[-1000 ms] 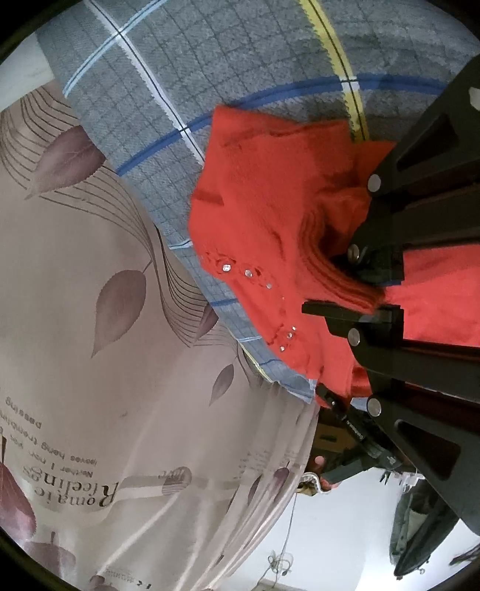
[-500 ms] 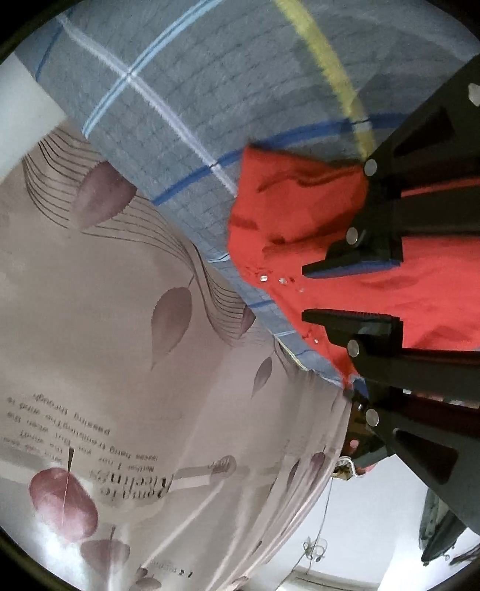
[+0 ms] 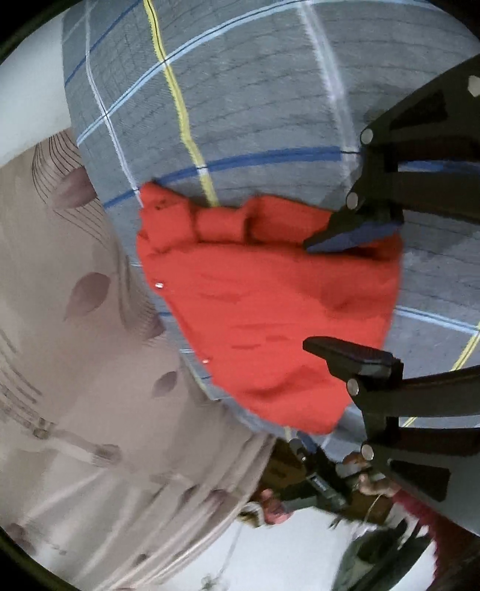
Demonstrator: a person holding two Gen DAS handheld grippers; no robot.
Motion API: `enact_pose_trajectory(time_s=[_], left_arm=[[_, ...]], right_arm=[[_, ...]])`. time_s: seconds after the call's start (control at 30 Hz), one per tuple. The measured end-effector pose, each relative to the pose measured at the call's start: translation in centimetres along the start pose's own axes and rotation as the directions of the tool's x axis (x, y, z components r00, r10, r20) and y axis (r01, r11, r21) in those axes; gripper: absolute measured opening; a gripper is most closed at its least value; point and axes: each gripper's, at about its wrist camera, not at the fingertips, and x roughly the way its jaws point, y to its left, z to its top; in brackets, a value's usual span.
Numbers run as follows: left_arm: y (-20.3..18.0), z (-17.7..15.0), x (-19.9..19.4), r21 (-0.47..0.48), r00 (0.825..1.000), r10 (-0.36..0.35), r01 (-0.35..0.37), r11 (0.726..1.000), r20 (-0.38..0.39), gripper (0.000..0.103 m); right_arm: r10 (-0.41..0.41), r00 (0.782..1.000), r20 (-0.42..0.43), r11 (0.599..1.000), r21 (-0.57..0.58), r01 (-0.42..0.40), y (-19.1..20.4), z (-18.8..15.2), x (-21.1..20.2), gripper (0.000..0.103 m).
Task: Fold small clothes
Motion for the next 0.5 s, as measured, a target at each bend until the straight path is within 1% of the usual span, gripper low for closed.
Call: enact_pose_trajectory(time_s=[0.1,0.13,0.17,0.2,0.23,0.27,0.3,0.33,0.43,0.5], left_arm=[[-0.7,-1.0,0.5,0.019,1.0,-0.014,0.014,1.0,-0.017,0.086],[-1.0,-1.3,0.7,0.032,1.0,-0.004,0.005,0.999,-0.031,0.079],[-1.3,-1.4,0.9,0.05,0.999,0.008,-0.005,0.999,-0.044,0.069],[-1.8,-1.5,1.3,0.074,0.998,0.02,-0.015,0.997,-0.065,0.037],[-2.1,-1.5,1.7,0.092,0.995,0.042,-0.034,0.995,-0.085,0.025],[-2.2,-1.7,1.8,0.096,0.995,0.057,-0.049,0.994,-0.083,0.025],[-2.1,-1.7,1.7,0.092,0.995,0.055,-0.048,0.995,-0.078,0.021],[-1.9,-1.7,1.7,0.082,0.995,0.056,-0.05,0.995,-0.082,0.016],[-0.8,-1.9,1.3,0.031,0.995,0.037,-0.034,0.999,-0.09,0.011],[-0.2,-2.2,1.0,0.02,0.995,0.041,-0.04,0.999,-0.095,0.01]], right_arm=[[-0.005,1.0,-0.015,1.0,-0.008,0.005,0.3,-0.9,0.3,0.049],[-0.014,1.0,-0.019,1.0,-0.007,0.014,0.3,-1.1,0.4,0.049],[-0.018,1.0,-0.022,1.0,-0.009,0.018,0.3,-1.3,0.5,0.048],[-0.017,0.999,-0.027,1.0,-0.013,0.017,0.4,-1.5,0.7,0.041],[-0.013,0.999,-0.031,1.0,-0.013,0.012,0.4,-1.5,0.8,0.02],[-0.017,0.999,-0.04,1.0,-0.013,0.017,0.4,-1.6,1.0,0.01],[-0.032,0.998,-0.052,0.999,-0.006,0.032,0.2,-1.5,1.3,0.008],[-0.034,0.998,-0.057,0.999,0.012,0.034,-0.1,-1.5,1.5,0.007],[-0.043,0.998,-0.044,0.998,0.051,0.045,-0.9,-1.4,1.1,0.005],[-0.046,0.998,-0.043,0.996,0.073,0.049,-1.5,-1.6,0.6,0.005]])
